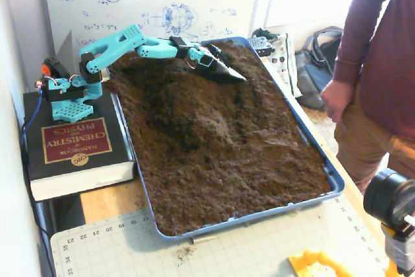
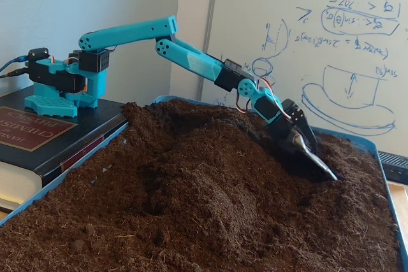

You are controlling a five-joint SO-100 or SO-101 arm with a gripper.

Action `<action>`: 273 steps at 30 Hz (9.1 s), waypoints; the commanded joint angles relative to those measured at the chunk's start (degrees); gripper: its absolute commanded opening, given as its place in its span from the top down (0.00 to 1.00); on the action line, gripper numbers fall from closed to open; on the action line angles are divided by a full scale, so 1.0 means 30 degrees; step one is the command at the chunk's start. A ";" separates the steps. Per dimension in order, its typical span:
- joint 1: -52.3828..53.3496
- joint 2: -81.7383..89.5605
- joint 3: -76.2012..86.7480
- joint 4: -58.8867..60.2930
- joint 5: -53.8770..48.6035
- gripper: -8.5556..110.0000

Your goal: Build a berm.

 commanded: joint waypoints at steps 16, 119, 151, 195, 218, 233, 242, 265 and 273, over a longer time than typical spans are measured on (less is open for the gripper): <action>-0.0264 1.2129 1.6846 -0.0059 0.6650 0.93; -0.0410 1.7168 1.4414 0.6035 0.6768 0.93; 0.0586 0.7939 0.5713 1.5791 0.4219 0.93; -0.2490 0.6826 0.3428 0.3164 0.8584 0.93; -0.1465 0.8057 0.9316 0.3896 0.6240 0.93; -0.1523 1.2305 1.4766 0.3926 0.6270 0.93; -0.1641 1.4502 1.7725 0.3955 0.6240 0.93; -0.2197 1.6494 1.7725 0.3721 0.6504 0.93; -0.1934 1.8311 1.3389 0.3926 0.7295 0.93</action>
